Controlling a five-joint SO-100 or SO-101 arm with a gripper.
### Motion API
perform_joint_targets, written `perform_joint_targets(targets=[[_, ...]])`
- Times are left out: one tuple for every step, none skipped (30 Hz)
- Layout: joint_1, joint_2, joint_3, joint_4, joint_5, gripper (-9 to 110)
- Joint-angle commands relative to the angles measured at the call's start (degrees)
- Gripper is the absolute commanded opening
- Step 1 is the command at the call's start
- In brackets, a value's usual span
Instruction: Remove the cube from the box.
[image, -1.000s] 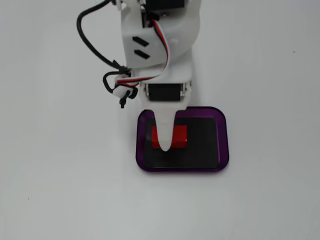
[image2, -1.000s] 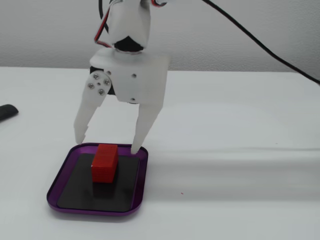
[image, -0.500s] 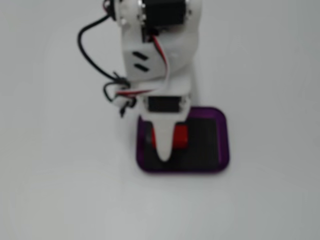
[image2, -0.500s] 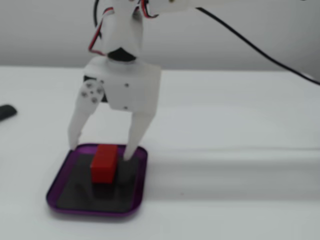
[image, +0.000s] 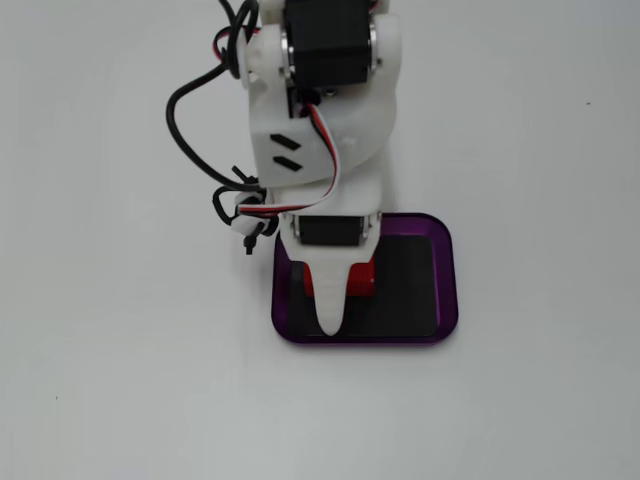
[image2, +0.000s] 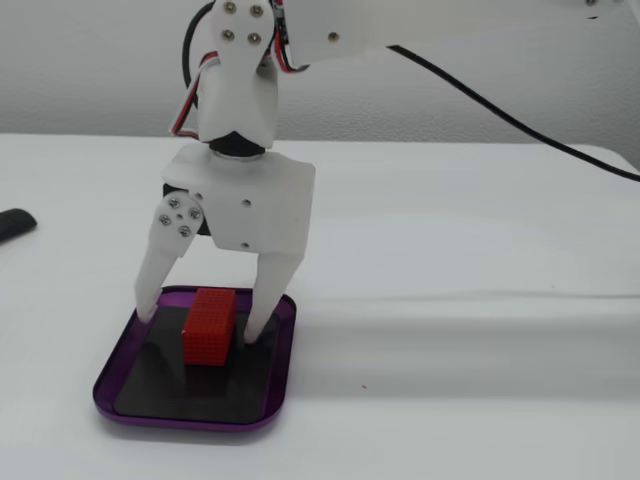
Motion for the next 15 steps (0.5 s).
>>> perform_joint_targets(targets=[[-0.5,0.1,-1.8,-0.7,-0.1,26],[-0.5,0.0,-1.8,-0.7,-0.1,24],[-0.5,0.0,-1.9,-0.7,0.0,21],[-0.5,0.0,-2.0,-0.7,-0.1,17],[-0.5,0.0,-2.0,-0.7,-0.1,13],[-0.5,0.1,-2.0,-0.7,-0.2,10],[-0.5,0.4,-2.0,-0.6,-0.2,6],[-0.6,0.4,-2.1,-0.4,-0.2,3],[-0.6,0.4,-2.1,-0.2,-0.1,0],[-0.6,0.4,-2.1,0.0,0.2,-1],[-0.6,0.5,-2.1,0.1,0.3,0],[-0.5,0.5,-2.1,0.1,0.3,0],[-0.4,0.6,-2.2,0.2,0.3,0],[-0.1,0.8,-2.3,0.4,0.4,0],[0.1,1.1,-2.5,1.2,0.4,0]])
